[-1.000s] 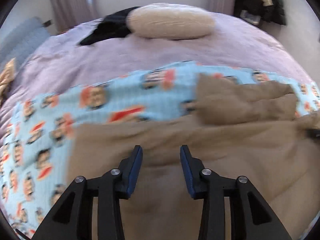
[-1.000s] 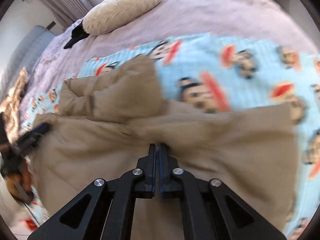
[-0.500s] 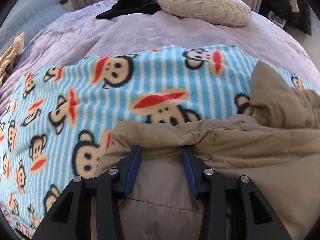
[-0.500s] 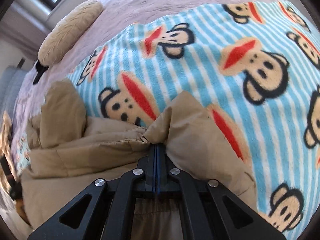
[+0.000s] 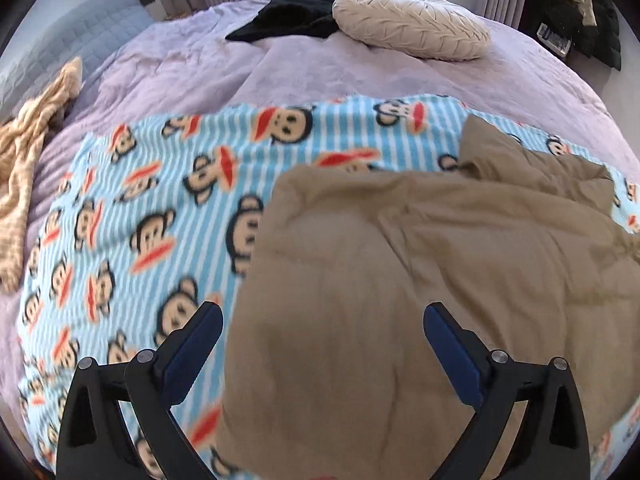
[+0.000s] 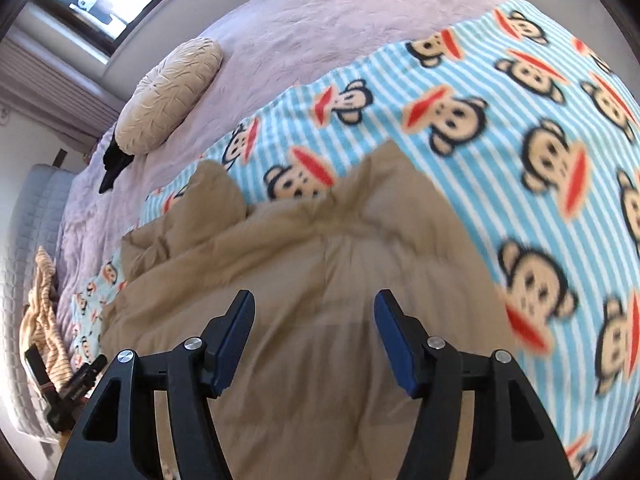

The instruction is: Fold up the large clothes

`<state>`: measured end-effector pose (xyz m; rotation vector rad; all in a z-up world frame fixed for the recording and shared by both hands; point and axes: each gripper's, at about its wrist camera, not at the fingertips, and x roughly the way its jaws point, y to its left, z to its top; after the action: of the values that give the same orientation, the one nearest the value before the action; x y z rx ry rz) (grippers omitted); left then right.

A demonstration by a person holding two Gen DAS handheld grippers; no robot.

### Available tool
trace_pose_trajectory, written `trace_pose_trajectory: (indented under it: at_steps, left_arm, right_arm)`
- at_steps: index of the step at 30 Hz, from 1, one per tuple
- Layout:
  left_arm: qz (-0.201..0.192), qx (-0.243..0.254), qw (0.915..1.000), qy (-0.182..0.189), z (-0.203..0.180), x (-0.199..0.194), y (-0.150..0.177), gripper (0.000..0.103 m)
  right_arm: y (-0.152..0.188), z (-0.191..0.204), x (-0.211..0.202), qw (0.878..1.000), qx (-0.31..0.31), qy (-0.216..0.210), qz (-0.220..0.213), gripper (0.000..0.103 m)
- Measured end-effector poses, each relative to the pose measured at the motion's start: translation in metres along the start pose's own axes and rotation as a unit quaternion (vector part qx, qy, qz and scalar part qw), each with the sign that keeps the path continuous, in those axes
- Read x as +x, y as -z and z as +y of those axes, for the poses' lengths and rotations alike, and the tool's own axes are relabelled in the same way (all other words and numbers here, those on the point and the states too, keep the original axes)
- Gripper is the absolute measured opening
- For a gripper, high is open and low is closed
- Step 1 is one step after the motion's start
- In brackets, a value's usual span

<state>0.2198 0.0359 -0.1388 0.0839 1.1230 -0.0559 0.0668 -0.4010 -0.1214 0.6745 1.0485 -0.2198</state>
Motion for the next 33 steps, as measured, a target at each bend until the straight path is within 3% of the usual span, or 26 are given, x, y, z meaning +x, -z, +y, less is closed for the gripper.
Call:
trace_pose_trajectory:
  at_steps: [8, 11, 15, 20, 22, 28, 31, 33]
  left_arm:
    - [0.044, -0.02, 0.9987, 0.018, -0.008, -0.023, 0.055, 0.102]
    - [0.061, -0.031, 0.9972, 0.029, -0.005, -0.026, 0.07, 0.102]
    - [0.079, -0.025, 0.9956, 0.042, -0.007, -0.028, 0.088, 0.102]
    - [0.096, -0.023, 0.993, 0.064, -0.007, -0.027, 0.104, 0.102]
    - [0.109, -0.037, 0.9909, 0.07, -0.003, -0.023, 0.111, 0.102]
    - [0.123, -0.076, 0.9852, 0.092, 0.009, -0.014, 0.124, 0.102]
    - [0.133, -0.096, 0.9785, 0.125, 0.013, -0.008, 0.128, 0.102]
    - [0.151, -0.133, 0.9653, 0.167, 0.019, -0.001, 0.131, 0.102]
  right_arm:
    - [0.068, -0.008, -0.034, 0.999, 0.031, -0.009, 0.023, 0.07]
    - [0.093, -0.011, -0.041, 0.998, 0.043, -0.029, 0.038, 0.08]
    - [0.122, -0.014, -0.042, 0.996, 0.055, -0.047, 0.06, 0.081]
    - [0.144, -0.029, -0.027, 0.988, 0.107, -0.069, 0.084, 0.089]
    - [0.151, -0.033, -0.021, 0.987, 0.12, -0.069, 0.088, 0.103]
    - [0.162, -0.039, -0.01, 0.983, 0.141, -0.074, 0.095, 0.103]
    - [0.163, -0.042, -0.006, 0.98, 0.156, -0.082, 0.089, 0.103]
    - [0.162, -0.044, -0.004, 0.978, 0.17, -0.089, 0.083, 0.103]
